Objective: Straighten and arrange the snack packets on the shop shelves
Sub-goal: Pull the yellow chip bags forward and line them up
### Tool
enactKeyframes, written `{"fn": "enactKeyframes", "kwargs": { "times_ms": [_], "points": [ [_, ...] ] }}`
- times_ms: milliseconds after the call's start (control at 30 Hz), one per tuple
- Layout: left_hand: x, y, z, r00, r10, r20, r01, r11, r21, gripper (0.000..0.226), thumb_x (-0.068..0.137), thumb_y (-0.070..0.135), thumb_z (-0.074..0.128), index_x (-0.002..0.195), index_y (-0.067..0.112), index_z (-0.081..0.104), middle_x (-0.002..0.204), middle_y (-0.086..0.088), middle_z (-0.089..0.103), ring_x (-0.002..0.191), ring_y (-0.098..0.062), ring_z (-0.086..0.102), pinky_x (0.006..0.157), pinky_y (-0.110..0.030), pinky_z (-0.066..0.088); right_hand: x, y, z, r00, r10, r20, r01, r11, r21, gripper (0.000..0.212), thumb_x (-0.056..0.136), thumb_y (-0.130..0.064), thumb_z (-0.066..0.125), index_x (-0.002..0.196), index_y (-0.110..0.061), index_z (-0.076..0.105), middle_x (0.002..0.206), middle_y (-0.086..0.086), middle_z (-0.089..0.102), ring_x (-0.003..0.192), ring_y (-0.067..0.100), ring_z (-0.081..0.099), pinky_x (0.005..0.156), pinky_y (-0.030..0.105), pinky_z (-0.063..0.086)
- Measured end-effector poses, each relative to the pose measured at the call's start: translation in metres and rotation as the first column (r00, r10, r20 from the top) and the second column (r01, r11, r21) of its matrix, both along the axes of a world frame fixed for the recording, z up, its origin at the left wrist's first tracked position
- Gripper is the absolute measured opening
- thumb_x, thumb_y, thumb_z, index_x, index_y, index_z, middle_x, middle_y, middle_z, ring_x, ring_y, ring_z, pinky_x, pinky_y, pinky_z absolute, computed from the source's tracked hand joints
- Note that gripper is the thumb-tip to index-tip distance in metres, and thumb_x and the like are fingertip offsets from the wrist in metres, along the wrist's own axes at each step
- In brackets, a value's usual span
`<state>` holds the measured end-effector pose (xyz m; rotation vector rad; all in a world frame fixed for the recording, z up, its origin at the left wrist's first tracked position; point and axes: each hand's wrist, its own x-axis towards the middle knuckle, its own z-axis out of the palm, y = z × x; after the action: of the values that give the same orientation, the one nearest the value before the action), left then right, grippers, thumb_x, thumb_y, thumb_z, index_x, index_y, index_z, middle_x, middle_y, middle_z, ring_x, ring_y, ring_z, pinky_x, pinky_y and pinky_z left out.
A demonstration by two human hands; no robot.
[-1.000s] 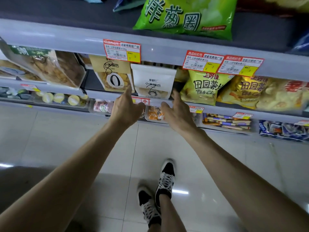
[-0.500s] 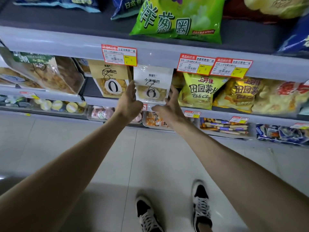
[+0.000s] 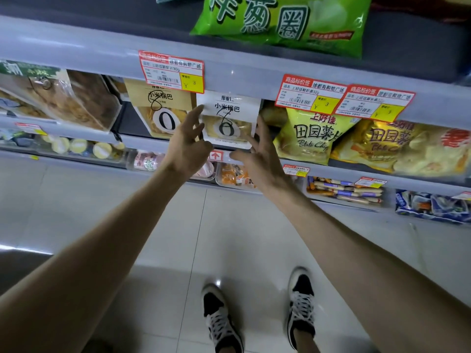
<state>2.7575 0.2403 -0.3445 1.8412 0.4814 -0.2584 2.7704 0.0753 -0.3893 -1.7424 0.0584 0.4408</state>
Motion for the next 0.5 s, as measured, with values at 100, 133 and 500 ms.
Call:
{"fn": "enactKeyframes", "kwargs": {
  "times_ms": [100, 133, 500],
  "points": [
    [-0.002, 0.006, -0.008, 1.000, 0.028, 0.009, -0.028, 1.000, 0.012, 0.079, 0.092, -0.024, 0.048, 0.160, 0.016, 0.037, 0.123, 0.021, 0.055, 0.122, 0.003, 0.059, 0.093, -0.021, 0.058, 0.000, -0.003, -0.001, 0.999, 0.031, 0.010, -0.030, 0.999, -0.030, 0.086, 0.081, 0.008, 0.068, 0.139, -0.046, 0.034, 0.110, -0.052, 0.055, 0.107, -0.025, 0.054, 0.085, 0.010, 0.050],
    [-0.003, 0.008, -0.009, 1.000, 0.023, 0.013, -0.024, 0.999, 0.022, 0.077, 0.094, -0.023, 0.050, 0.159, 0.015, 0.037, 0.121, 0.021, 0.056, 0.116, 0.005, 0.059, 0.086, -0.016, 0.057, 0.000, -0.003, 0.000, 0.999, 0.041, 0.012, -0.040, 0.998, -0.056, 0.085, 0.081, 0.004, 0.068, 0.141, -0.046, 0.034, 0.117, -0.046, 0.056, 0.111, -0.023, 0.053, 0.088, 0.011, 0.051],
    [-0.027, -0.018, 0.007, 0.955, -0.230, -0.185, 0.291, 0.835, 0.466, 0.060, 0.101, 0.023, 0.066, 0.158, 0.025, 0.047, 0.156, -0.005, 0.056, 0.141, -0.030, 0.055, 0.114, -0.044, 0.043, -0.016, -0.025, 0.031, 0.953, 0.295, 0.072, -0.226, 0.849, -0.477, 0.070, 0.099, -0.025, 0.059, 0.161, -0.020, 0.027, 0.162, -0.001, 0.038, 0.144, 0.019, 0.040, 0.110, 0.031, 0.038]
  ]
}}
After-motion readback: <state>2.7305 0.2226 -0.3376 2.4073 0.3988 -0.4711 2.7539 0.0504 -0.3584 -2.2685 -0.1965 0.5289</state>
